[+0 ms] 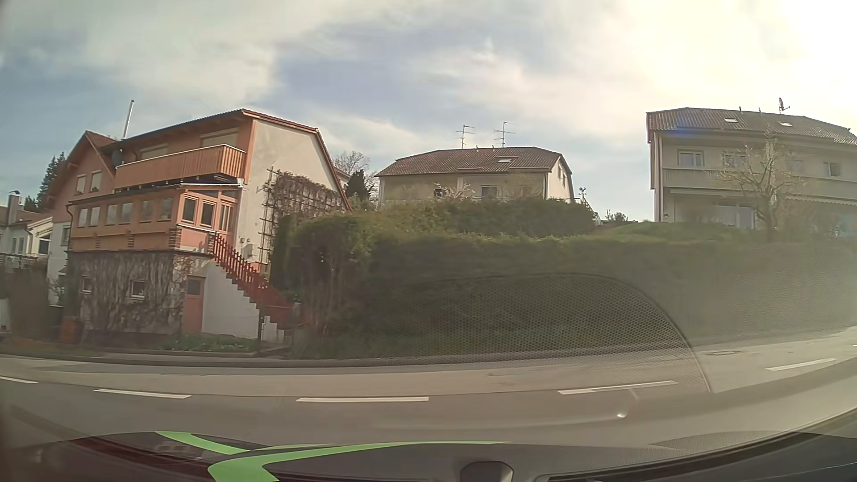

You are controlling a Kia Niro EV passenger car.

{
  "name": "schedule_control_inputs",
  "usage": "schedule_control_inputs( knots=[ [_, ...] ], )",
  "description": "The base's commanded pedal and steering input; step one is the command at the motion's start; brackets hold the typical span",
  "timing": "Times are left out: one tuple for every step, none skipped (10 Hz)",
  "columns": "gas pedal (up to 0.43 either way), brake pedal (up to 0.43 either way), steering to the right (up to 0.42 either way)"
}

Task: Follow the waypoints while adhering to traffic rules and regulations

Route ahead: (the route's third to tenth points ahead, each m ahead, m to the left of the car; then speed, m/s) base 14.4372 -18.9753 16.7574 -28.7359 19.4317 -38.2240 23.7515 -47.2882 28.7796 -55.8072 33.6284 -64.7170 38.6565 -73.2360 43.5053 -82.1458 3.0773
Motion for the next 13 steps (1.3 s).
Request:
schedule_control_inputs(
  knots=[
    [0.48,0.0,0.391],
    [0.469,0.0,0.389],
    [0.469,0.0,0.386],
    [0.449,0.0,0.384],
    [0.441,0.0,0.382],
    [0.429,0.0,0.381],
    [0.429,0.0,0.381],
    [0.421,0.0,0.381],
    [0.398,0.0,0.381],
    [0.398,0.0,0.381],
    [0.37,0.0,0.381],
    [0.331,0.0,0.388],
    [0.331,0.0,0.401]
  ],
)
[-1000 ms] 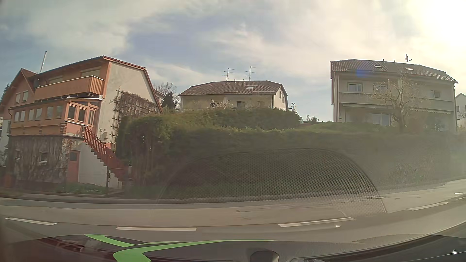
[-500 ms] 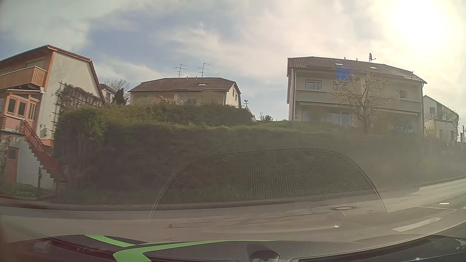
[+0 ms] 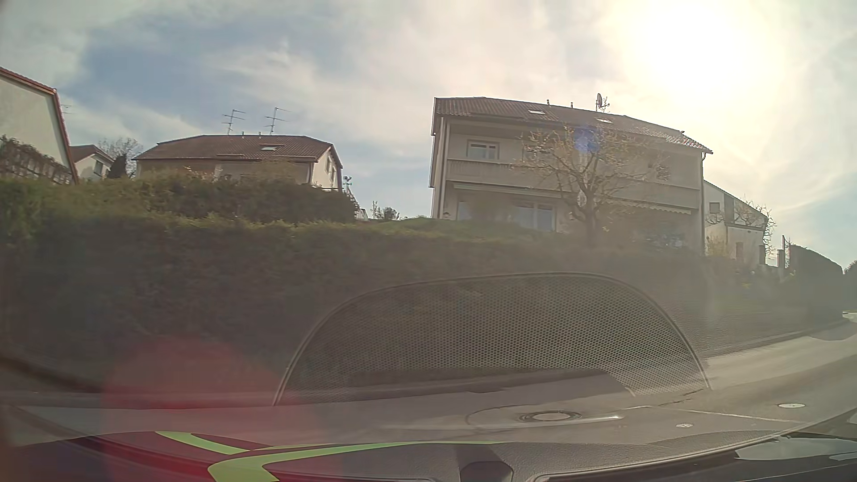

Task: Follow the waypoints while adhering to traffic rules and regulations

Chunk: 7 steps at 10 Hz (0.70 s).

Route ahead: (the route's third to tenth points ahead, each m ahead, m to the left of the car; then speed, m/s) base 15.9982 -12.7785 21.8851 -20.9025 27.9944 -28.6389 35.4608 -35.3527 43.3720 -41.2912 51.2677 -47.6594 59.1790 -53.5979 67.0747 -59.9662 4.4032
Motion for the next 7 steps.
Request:
schedule_control_inputs(
  knots=[
    [0.311,0.0,0.414],
    [0.299,0.0,0.423],
    [0.299,0.0,0.431],
    [0.299,0.0,0.44],
    [0.28,0.0,0.453],
    [0.28,0.0,0.462],
    [0.28,0.0,0.465]
  ],
)
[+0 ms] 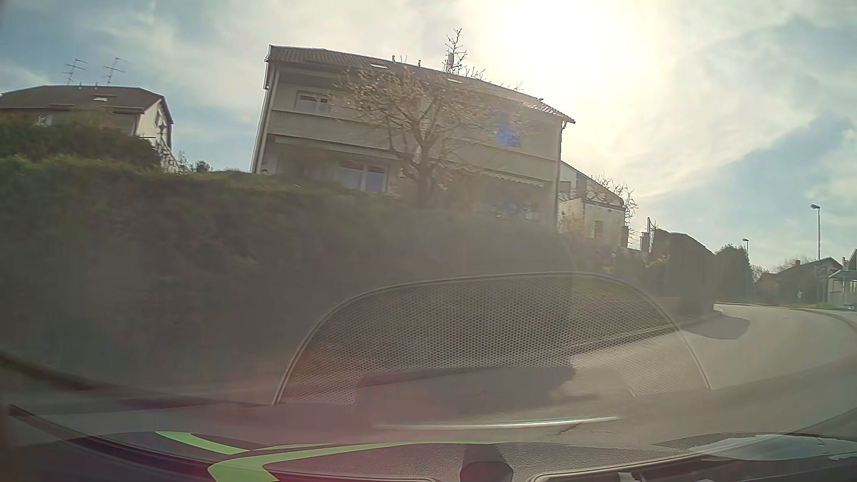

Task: Follow the waypoints while adhering to traffic rules and regulations

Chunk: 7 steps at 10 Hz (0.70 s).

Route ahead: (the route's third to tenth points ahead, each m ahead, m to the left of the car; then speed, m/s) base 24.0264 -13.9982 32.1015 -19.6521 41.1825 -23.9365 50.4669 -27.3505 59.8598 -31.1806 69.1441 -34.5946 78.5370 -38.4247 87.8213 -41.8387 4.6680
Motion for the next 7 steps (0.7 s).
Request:
schedule_control_inputs(
  knots=[
    [0.28,0.0,0.469],
    [0.28,0.0,0.474],
    [0.28,0.0,0.475],
    [0.28,0.0,0.474],
    [0.28,0.0,0.473],
    [0.28,0.0,0.473],
    [0.287,0.0,0.467]
  ],
)
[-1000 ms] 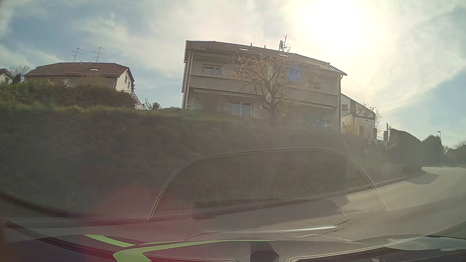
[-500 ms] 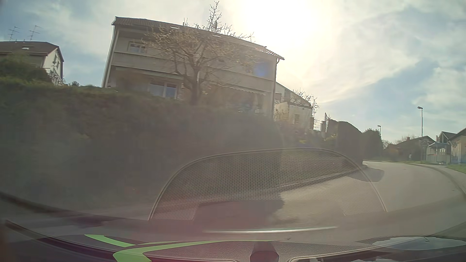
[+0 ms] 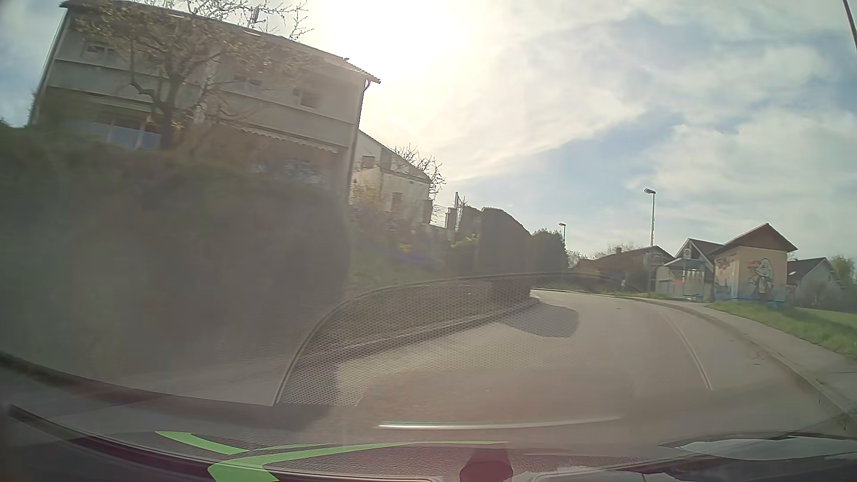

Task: Follow the waypoints while adhering to traffic rules and regulations

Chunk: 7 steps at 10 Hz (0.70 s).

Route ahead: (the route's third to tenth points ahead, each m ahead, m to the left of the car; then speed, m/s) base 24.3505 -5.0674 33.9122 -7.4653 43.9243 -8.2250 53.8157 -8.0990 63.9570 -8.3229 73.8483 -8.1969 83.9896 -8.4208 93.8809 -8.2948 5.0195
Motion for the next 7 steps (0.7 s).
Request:
schedule_control_inputs(
  knots=[
    [0.35,0.0,0.448],
    [0.358,0.0,0.417],
    [0.37,0.0,0.384],
    [0.39,0.0,0.348],
    [0.409,0.0,0.313],
    [0.461,0.0,0.275],
    [0.461,0.0,0.229]
  ],
)
